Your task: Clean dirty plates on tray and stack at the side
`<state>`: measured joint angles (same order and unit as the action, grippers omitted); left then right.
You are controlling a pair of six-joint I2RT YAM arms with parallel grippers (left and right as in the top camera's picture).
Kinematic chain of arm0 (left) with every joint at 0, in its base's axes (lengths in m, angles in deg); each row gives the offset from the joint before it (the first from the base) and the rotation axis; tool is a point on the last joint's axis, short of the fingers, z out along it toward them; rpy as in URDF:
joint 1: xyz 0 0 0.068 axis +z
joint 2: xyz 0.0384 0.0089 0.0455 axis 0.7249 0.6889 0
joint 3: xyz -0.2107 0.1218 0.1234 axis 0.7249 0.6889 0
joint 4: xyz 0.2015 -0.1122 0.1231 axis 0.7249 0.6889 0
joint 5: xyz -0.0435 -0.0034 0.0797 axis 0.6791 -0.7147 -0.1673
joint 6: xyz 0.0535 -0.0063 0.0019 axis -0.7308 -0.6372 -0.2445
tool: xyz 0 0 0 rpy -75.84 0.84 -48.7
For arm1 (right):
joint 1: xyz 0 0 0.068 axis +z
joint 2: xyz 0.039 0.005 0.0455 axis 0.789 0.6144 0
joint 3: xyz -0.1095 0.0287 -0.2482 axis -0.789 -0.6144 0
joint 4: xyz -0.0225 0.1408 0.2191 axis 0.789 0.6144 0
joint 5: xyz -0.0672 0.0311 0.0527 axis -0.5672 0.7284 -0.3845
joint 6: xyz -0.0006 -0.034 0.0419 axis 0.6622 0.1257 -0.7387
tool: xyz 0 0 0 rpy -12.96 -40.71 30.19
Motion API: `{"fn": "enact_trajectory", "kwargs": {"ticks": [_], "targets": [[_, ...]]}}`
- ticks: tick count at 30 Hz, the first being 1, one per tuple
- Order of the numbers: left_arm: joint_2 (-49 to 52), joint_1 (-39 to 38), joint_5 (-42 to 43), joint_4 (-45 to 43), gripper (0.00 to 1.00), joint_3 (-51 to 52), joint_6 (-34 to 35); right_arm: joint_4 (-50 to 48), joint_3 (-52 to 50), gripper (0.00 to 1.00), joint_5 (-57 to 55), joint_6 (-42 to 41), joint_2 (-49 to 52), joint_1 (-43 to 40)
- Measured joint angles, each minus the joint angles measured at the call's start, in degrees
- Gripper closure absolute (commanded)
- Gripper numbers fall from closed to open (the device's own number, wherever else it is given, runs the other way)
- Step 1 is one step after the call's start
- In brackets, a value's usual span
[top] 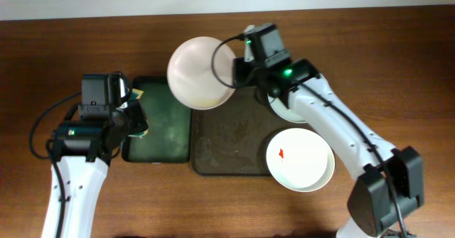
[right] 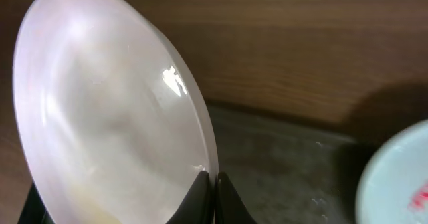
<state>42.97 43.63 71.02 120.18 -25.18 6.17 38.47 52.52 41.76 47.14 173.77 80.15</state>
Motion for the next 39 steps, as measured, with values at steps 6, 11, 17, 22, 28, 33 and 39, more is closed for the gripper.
{"fn": "enact_trajectory", "kwargs": {"ticks": [6, 11, 17, 22, 28, 33, 39], "targets": [[-2.8, 0.0, -5.11, 2.19, 1.0, -0.02, 1.16, -8.37, 0.07, 0.96, -7.28, 0.11, 5.75, 7.26], [-2.8, 0.0, -6.95, 2.62, 1.0, -0.02, 1.81, -15.54, 0.04, 0.96, -18.64, 5.64, 8.35, 12.79], [-2.8, 0.0, -9.84, 2.6, 1.0, -0.02, 3.82, -26.91, 0.22, 0.96, -38.62, 25.55, 8.35, 19.54], [-2.45, 0.0, -9.79, -0.35, 1.0, -0.04, 4.26, -39.63, 0.52, 0.96, -49.79, 45.07, 8.35, 23.41], [0.68, 0.0, -9.79, -6.4, 1.0, -0.04, 4.31, -43.43, 0.7, 0.96, -54.1, 56.98, 8.35, 24.61], [2.1, 0.0, -9.79, -9.92, 1.0, -0.04, 4.28, -43.43, 0.68, 0.96, -55.04, 59.32, 8.35, 24.61], [2.1, 0.0, -9.79, -11.54, 1.0, -0.04, 4.31, -43.43, 0.7, 0.96, -55.06, 58.73, 8.35, 24.61]]}}
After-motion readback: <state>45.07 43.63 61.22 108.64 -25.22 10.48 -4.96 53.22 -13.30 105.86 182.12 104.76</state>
